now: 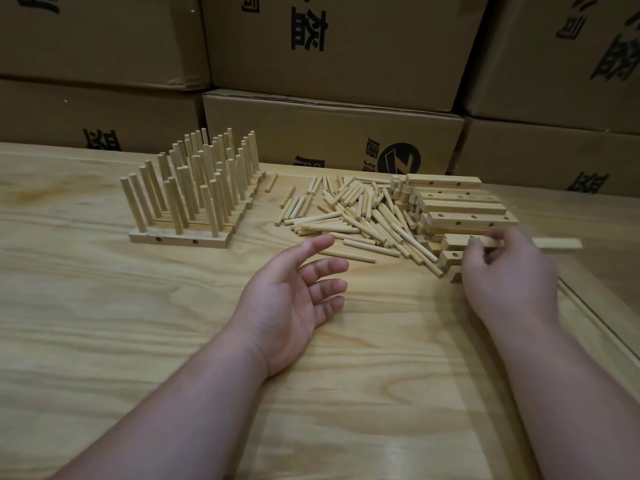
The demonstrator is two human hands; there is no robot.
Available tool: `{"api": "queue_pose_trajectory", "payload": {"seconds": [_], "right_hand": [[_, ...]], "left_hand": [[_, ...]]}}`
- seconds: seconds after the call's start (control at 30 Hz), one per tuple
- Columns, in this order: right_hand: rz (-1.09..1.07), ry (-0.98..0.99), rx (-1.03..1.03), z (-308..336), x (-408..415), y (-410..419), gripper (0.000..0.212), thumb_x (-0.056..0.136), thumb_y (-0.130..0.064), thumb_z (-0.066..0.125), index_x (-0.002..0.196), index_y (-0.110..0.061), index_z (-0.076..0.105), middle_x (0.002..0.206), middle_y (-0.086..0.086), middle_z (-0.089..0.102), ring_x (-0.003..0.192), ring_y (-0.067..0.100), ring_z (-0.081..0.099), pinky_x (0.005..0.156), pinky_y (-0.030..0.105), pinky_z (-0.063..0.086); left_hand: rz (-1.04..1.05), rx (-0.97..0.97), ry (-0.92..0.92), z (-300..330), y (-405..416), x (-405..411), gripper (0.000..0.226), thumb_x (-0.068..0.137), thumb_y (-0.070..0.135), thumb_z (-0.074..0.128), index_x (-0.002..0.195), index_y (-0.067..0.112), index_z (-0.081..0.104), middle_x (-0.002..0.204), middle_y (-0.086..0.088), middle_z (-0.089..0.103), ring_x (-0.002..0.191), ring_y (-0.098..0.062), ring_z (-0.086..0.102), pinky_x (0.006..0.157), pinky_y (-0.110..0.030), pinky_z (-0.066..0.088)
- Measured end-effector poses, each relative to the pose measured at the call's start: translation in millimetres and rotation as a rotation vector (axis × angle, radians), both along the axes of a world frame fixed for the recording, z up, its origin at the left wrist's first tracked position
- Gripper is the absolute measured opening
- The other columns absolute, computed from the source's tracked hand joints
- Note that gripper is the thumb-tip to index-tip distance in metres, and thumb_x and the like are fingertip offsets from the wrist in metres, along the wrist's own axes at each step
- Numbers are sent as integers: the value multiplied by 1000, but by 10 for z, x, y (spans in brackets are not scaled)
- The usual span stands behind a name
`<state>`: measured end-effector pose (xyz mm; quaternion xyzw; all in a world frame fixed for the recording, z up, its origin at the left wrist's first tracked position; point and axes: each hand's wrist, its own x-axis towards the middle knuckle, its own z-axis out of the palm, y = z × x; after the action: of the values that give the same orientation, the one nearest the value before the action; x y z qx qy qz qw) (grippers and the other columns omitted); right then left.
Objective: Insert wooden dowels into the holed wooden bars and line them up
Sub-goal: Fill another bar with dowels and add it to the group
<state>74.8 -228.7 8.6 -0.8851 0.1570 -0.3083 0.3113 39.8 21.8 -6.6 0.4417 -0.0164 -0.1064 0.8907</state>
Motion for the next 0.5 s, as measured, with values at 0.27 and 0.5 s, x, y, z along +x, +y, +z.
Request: {"api": "queue_pose_trajectory", "payload": {"seconds": [0.27, 0.5], "right_hand": [[494, -331, -130, -4, -150, 471, 9, 98, -19, 57, 103, -23, 63, 78, -15, 59, 65, -4, 54, 58, 10, 36], [945, -186, -244, -14, -226, 791, 20, 97, -13, 58, 112, -22, 68, 102, -13, 63, 93, -2, 58, 78, 16, 46]], "left_hand": [[46, 21, 3, 17, -36, -1, 46, 82, 34, 65, 125, 18, 66, 113, -6, 76, 87, -18, 73, 67, -30, 58], [118, -40, 23, 27, -38, 13, 39, 89, 39, 66, 121, 17, 66, 117, -6, 75, 98, -19, 74, 72, -31, 59]]}}
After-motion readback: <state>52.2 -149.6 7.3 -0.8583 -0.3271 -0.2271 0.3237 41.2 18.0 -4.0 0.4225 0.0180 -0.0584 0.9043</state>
